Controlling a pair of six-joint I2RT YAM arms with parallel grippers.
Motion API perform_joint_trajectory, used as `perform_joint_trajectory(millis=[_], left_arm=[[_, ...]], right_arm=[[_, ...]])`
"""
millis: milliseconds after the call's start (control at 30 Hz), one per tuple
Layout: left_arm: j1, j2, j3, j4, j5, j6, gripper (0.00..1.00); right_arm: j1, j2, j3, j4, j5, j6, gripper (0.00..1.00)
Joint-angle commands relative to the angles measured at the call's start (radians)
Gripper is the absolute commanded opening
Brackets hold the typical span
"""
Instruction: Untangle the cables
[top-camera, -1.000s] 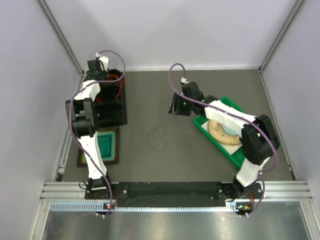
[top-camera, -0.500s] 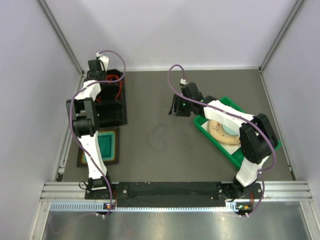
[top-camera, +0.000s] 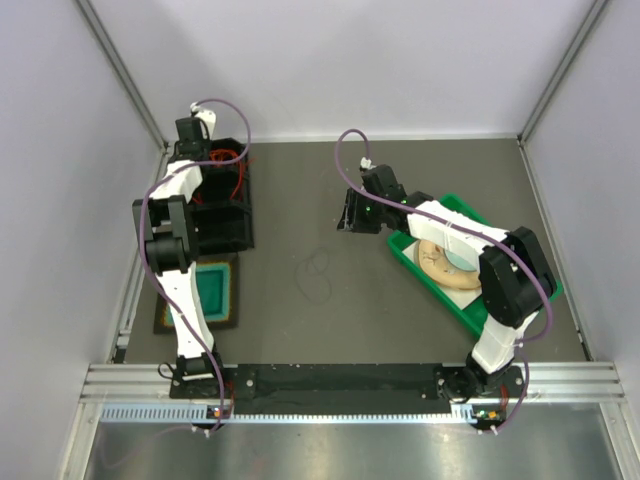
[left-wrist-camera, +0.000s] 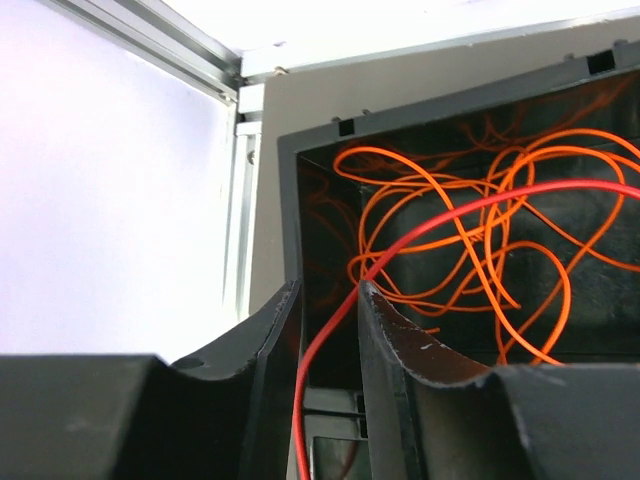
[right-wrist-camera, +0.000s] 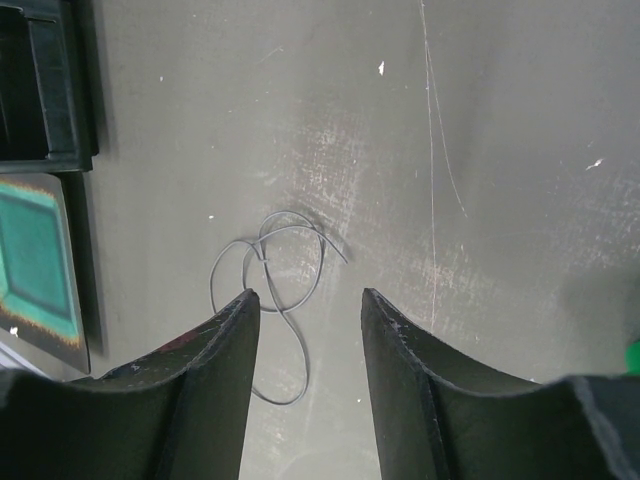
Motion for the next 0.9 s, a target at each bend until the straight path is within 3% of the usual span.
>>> perform_joint_trajectory(millis=[0,167,333,867], left_arm=[[-0.001,0.01,0.008,0.078,-0.033,0.024,0.34],[-0.003,0.022,0.012,0.084,-0.042,0.032,0.33],[-0.001,0.02,0.009,0.074,-0.03,0.023,0.41],[-0.006,-0.102,-0.086,0.134,0.015,0.0,0.41]], right_arm=[[0.005,0.008,0.038,0.014,-0.005,-0.008,0.45],[0.005,0.011,0.039,0.014,-0.005,-0.008,0.45],[0.005,0.013,0.041,0.012,-0.005,-0.01,0.45],[0.005,0.013,0.038,0.02,-0.011,-0.007,0.44]])
